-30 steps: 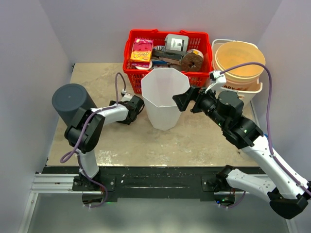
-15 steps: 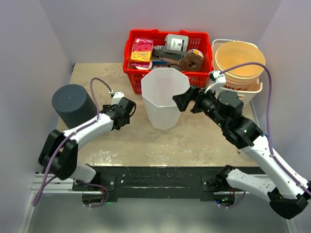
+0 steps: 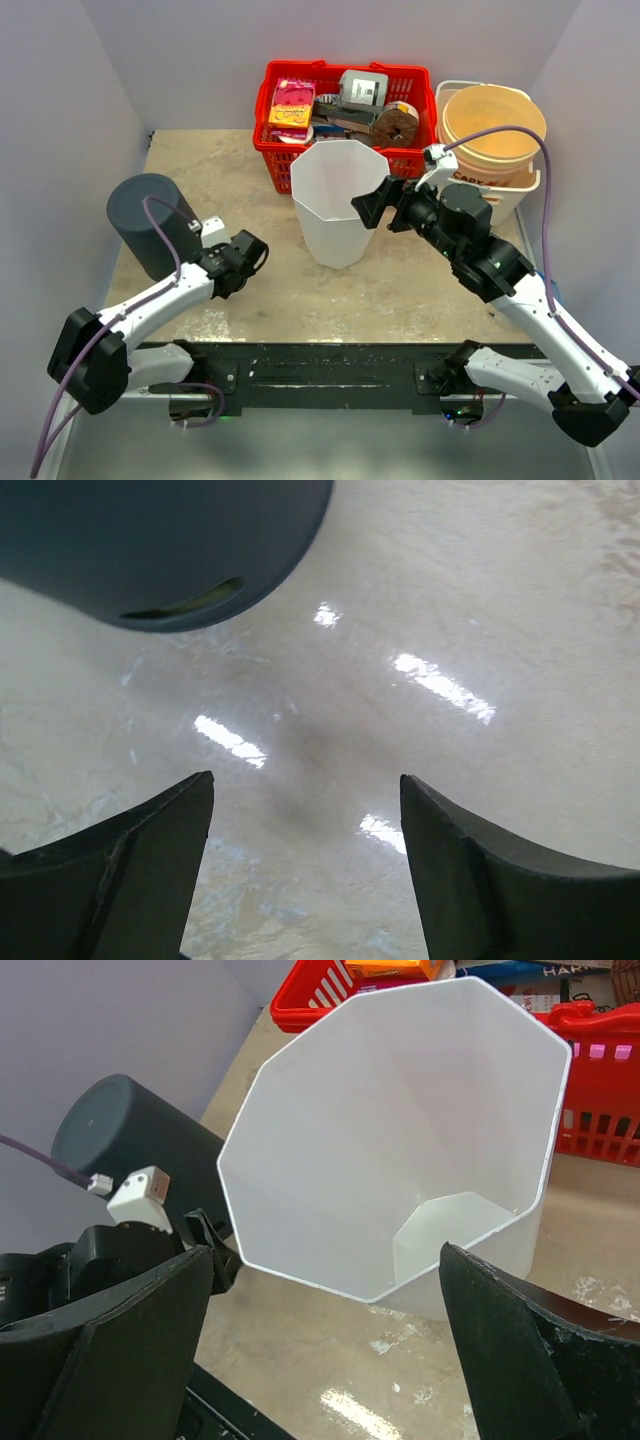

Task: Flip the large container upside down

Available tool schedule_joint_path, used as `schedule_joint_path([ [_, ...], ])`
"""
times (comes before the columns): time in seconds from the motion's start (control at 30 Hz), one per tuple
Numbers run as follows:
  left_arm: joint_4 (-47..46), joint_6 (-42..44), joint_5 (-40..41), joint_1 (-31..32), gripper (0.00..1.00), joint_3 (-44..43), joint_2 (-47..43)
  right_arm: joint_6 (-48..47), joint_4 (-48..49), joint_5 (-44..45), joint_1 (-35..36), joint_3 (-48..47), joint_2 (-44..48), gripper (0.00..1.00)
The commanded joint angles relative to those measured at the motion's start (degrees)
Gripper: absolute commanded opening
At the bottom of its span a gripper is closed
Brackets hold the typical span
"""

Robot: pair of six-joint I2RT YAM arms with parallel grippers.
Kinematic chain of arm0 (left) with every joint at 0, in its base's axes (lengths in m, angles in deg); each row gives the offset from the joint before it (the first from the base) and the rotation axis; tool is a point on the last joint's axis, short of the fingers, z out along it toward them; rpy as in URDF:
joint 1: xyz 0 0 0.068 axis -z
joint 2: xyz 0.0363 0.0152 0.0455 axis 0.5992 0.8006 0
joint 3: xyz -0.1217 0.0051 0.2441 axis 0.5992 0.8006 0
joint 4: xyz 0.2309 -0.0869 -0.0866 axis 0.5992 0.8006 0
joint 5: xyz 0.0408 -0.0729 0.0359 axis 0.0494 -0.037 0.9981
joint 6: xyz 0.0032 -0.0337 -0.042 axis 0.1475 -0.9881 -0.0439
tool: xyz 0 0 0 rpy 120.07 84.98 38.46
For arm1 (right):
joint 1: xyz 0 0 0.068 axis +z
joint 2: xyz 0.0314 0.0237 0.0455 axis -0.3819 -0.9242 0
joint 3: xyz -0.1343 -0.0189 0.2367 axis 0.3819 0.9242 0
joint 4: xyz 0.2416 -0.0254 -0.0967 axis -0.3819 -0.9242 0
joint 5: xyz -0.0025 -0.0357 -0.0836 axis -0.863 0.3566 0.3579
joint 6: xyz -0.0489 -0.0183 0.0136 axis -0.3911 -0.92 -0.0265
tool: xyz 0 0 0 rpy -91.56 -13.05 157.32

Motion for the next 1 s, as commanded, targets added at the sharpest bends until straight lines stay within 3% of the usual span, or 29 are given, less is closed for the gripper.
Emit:
schedule_joint_path([
  [0.0,5.1,-10.0,6.2,0.1,0.80,1.8,-5.4,-0.6,2.0,-0.3,0.0,-1.0,0.1,0.99],
  [0.17,4.5,-8.7,7.4,-2.4,0.82,4.7,-9.9,-0.5,2.2,-0.7,0.0,-1.3,-0.7,0.99],
  [0.33,-5.6,6.5,1.7,-7.8,0.85,9.7,-19.4,-0.4,2.4,-1.1,0.1,-1.5,-1.4,0.99],
  [0.5,-8.3,12.4,-2.6,-13.8,0.87,12.0,-30.2,-0.5,2.4,-0.9,0.1,-1.7,-1.8,0.99],
  [0.7,-4.6,12.0,-0.1,-13.9,0.90,8.3,-28.7,-0.1,3.0,-1.8,0.0,-1.3,-2.2,0.98],
  [0.83,-4.9,15.3,0.1,-14.6,0.95,6.5,-27.9,-0.2,2.8,-1.0,0.0,-1.5,-1.6,0.99],
  [0.97,-8.4,22.1,-4.3,-19.5,0.95,5.6,-27.6,-0.6,2.4,-0.5,0.0,-1.4,-1.2,0.99],
])
